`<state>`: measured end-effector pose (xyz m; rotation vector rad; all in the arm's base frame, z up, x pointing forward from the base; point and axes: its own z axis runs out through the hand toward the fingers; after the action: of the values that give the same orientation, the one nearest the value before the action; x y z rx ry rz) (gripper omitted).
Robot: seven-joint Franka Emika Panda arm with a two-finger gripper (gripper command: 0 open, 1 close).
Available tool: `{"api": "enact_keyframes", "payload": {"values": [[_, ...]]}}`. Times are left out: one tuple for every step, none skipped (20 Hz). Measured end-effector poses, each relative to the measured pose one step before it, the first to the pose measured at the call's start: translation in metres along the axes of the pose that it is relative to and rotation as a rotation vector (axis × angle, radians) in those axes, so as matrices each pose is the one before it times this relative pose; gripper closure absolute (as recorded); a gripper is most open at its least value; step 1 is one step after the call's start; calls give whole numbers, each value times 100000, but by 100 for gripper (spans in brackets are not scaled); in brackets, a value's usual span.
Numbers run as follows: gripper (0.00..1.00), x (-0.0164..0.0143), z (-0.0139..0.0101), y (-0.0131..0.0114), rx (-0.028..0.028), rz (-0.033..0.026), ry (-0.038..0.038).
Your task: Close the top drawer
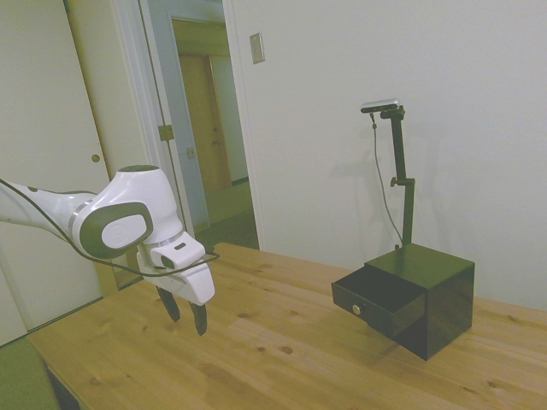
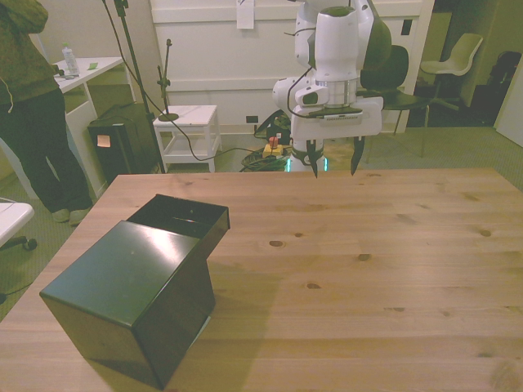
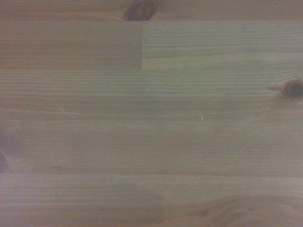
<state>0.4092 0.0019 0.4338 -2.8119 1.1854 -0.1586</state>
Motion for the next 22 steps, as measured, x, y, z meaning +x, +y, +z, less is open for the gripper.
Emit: {"api": "enact_keyframes", "payload": {"values": [[0, 5, 32, -10, -44, -9, -62], [0, 4, 0, -19, 54, -28, -8], [0, 337, -335, -34, 676, 505, 409], [0, 807, -802, -110, 1513, 1168, 1018], [0, 1369, -1043, -101, 1865, 1998, 1286], [0, 1935, -1175, -155, 1867, 2759, 1343], [0, 2158, -971, -237, 1318, 2827, 778], [0, 2127, -415, -319, 494, 2584, 118], [0, 1958, -45, -401, -231, 2079, -432], [0, 1785, 239, -527, -505, 1640, -464], [0, 1574, 402, -668, -852, 1088, -591], [0, 1466, 521, -680, -1227, 860, -785], [0, 1308, 524, -631, -1364, 683, -777], [0, 1223, 543, -466, -1542, 652, -704], [0, 1065, 501, -275, -1345, 604, -359], [0, 920, 533, 54, -1553, 671, -580], [0, 692, 550, 346, -1636, 463, -639], [0, 531, 487, 510, -1375, 179, -226], [0, 396, 387, 633, -1140, 72, -86], [0, 362, 305, 682, -810, 291, 143], [0, 268, 203, 673, -193, 746, 236], [0, 411, 131, 665, 217, 1216, 441]]}}
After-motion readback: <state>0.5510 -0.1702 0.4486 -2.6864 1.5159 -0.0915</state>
